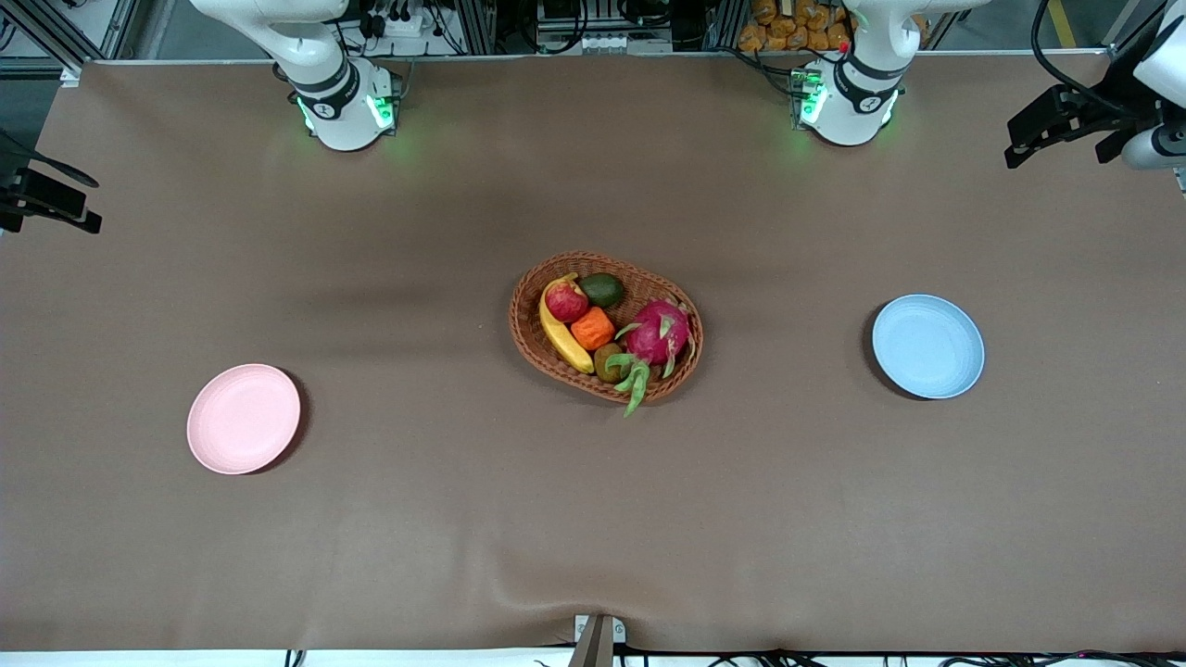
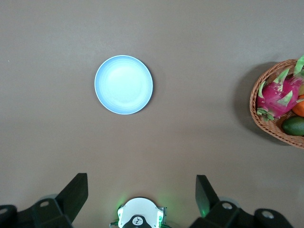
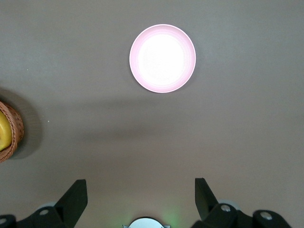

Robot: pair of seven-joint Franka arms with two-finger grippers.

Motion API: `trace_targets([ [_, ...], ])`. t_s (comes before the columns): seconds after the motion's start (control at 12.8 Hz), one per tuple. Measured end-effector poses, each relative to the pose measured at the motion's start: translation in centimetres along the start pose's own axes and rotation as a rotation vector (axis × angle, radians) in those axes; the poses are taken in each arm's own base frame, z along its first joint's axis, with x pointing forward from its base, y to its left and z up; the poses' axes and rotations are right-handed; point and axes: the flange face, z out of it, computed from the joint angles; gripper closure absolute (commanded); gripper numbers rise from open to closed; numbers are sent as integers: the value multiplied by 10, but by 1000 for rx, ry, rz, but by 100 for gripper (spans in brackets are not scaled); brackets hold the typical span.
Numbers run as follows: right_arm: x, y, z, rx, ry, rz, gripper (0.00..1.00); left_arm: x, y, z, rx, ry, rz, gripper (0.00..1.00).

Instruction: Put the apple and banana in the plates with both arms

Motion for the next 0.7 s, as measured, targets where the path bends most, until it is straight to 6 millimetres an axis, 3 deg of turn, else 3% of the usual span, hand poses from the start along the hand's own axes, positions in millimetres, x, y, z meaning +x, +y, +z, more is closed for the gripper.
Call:
trace_targets([
  [0.47, 5, -6, 10, -1, -17, -12, 0, 0, 16, 9, 3, -24, 31, 0],
  [0.7, 23, -11, 29, -6, -25, -21, 0, 0, 24, 12, -34, -37, 46, 0],
])
